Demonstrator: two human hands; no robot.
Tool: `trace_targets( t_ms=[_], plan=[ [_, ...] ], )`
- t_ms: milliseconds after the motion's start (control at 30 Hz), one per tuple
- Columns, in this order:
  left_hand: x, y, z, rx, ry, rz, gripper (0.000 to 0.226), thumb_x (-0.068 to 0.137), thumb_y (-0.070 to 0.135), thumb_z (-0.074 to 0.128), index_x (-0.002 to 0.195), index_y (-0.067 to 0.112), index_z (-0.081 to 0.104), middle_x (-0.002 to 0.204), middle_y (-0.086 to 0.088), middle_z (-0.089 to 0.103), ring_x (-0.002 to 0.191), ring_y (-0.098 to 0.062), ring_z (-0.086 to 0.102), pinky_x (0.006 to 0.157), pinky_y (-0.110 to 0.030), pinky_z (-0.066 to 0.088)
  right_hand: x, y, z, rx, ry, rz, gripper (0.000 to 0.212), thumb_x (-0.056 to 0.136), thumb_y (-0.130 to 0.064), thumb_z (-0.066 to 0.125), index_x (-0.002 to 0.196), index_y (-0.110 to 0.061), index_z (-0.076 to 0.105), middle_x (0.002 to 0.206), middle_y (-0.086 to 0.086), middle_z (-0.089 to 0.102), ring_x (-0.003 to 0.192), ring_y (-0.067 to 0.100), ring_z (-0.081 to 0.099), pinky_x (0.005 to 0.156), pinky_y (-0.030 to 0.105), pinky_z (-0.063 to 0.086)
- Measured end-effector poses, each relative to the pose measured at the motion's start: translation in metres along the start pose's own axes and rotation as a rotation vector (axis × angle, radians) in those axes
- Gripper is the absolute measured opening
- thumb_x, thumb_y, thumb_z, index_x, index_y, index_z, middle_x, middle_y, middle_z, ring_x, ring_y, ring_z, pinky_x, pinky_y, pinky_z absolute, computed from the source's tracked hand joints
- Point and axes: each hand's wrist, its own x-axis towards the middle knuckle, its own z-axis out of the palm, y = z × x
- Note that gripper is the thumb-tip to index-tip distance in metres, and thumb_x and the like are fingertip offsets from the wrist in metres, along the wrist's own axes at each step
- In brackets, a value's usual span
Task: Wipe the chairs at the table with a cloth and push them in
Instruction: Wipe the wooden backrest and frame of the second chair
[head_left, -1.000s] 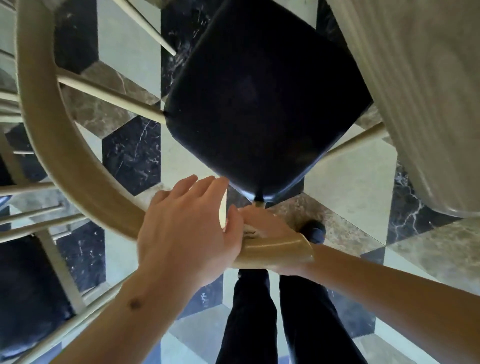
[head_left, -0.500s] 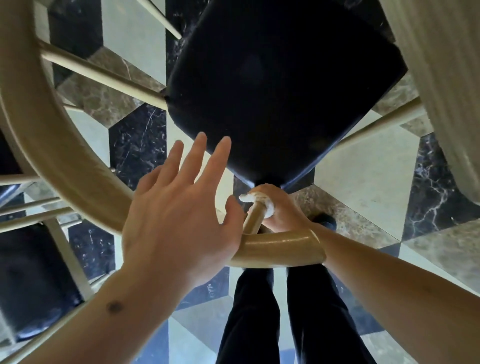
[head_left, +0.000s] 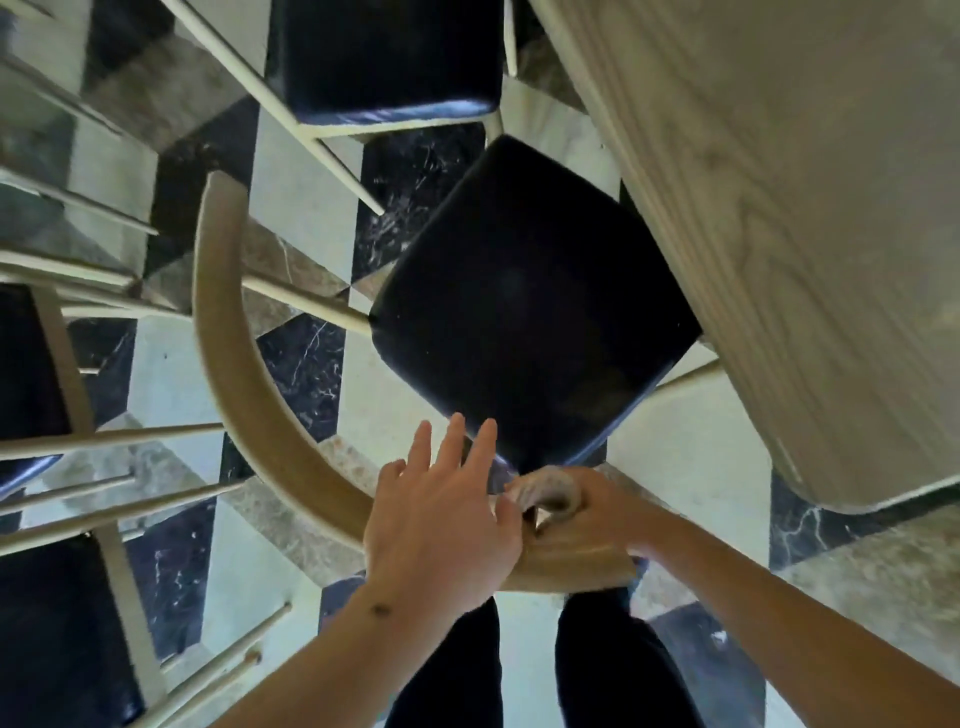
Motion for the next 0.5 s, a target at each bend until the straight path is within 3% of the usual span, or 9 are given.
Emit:
trace_targets(
  t_ms=[100,167,233,267,333,400,433,500],
  plan=[
    [0.005,-0.001,-0.005,-0.075,-0.110,0.001,0.076,0.086,0.059,0.024,0.156,0.036,0.003,0.167,0.005,0.014,0.153,-0.026,0.010,0.113,-0.052,0.026,-0.004,-0.021,-0.028,0.346,0.080,0.035,0.030,0.083,0.006,0.069,0.113,0.010,0.068,0.111,0.034,0.067,0.111,0.047,0.064,0.103,0.060,0.045],
    [0.010,-0.007,-0.009,-0.242,-0.187,0.022,0.082,0.083,0.057,0.034,0.153,0.038,-0.002,0.165,0.009,0.014,0.151,-0.024,0.010,0.114,-0.052,0.028,0.002,-0.047,-0.034,0.574,0.054,-0.084,0.027,0.088,0.005,0.059,0.114,0.013,0.064,0.105,0.028,0.066,0.099,0.042,0.066,0.091,0.059,0.048],
    [0.031,-0.018,-0.028,-0.602,-0.324,-0.012,0.094,0.077,0.048,0.054,0.150,0.043,-0.005,0.156,0.013,0.020,0.148,-0.026,0.019,0.112,-0.051,0.034,0.009,-0.075,-0.028,0.796,-0.010,-0.202,0.034,0.097,-0.003,0.053,0.127,0.010,0.057,0.117,0.027,0.062,0.111,0.039,0.060,0.103,0.058,0.043],
    [0.051,-0.024,-0.042,-0.782,-0.373,-0.036,0.099,0.074,0.040,0.064,0.149,0.046,-0.001,0.150,0.011,0.024,0.143,-0.030,0.030,0.106,-0.048,0.042,0.016,-0.086,-0.027,0.884,-0.011,-0.219,0.044,0.099,-0.011,0.057,0.137,0.009,0.051,0.127,0.028,0.058,0.121,0.040,0.054,0.111,0.058,0.036],
    [0.094,-0.035,-0.072,-0.995,-0.400,-0.077,0.104,0.073,0.018,0.072,0.152,0.041,0.007,0.144,-0.001,0.038,0.120,-0.035,0.055,0.077,-0.034,0.053,0.027,-0.109,-0.024,0.946,-0.040,-0.311,0.057,0.097,-0.024,0.062,0.142,0.008,0.046,0.134,0.030,0.054,0.126,0.041,0.049,0.113,0.054,0.036],
    [0.143,-0.056,-0.101,-1.142,-0.489,0.014,0.085,0.075,-0.001,0.065,0.149,0.023,0.030,0.110,-0.008,0.059,0.072,-0.028,0.066,0.055,-0.030,0.042,0.045,-0.136,-0.019,0.928,0.067,-0.395,0.039,0.096,-0.019,0.056,0.125,0.006,0.063,0.120,0.026,0.065,0.114,0.037,0.062,0.102,0.048,0.047],
    [0.162,-0.065,-0.114,-1.194,-0.583,0.077,0.071,0.077,-0.004,0.061,0.143,0.015,0.043,0.093,-0.008,0.060,0.058,-0.023,0.060,0.056,-0.031,0.038,0.054,-0.149,-0.015,0.886,0.131,-0.414,0.033,0.094,-0.013,0.050,0.113,0.004,0.071,0.108,0.024,0.070,0.103,0.035,0.067,0.094,0.045,0.052],
    [0.187,-0.076,-0.141,-1.245,-0.774,0.110,0.052,0.077,0.005,0.065,0.128,0.011,0.060,0.088,-0.013,0.066,0.068,-0.024,0.063,0.070,-0.038,0.039,0.067,-0.167,-0.013,0.771,0.269,-0.367,0.040,0.083,-0.006,0.039,0.098,0.003,0.075,0.088,0.022,0.069,0.089,0.036,0.065,0.084,0.046,0.050]
  ],
)
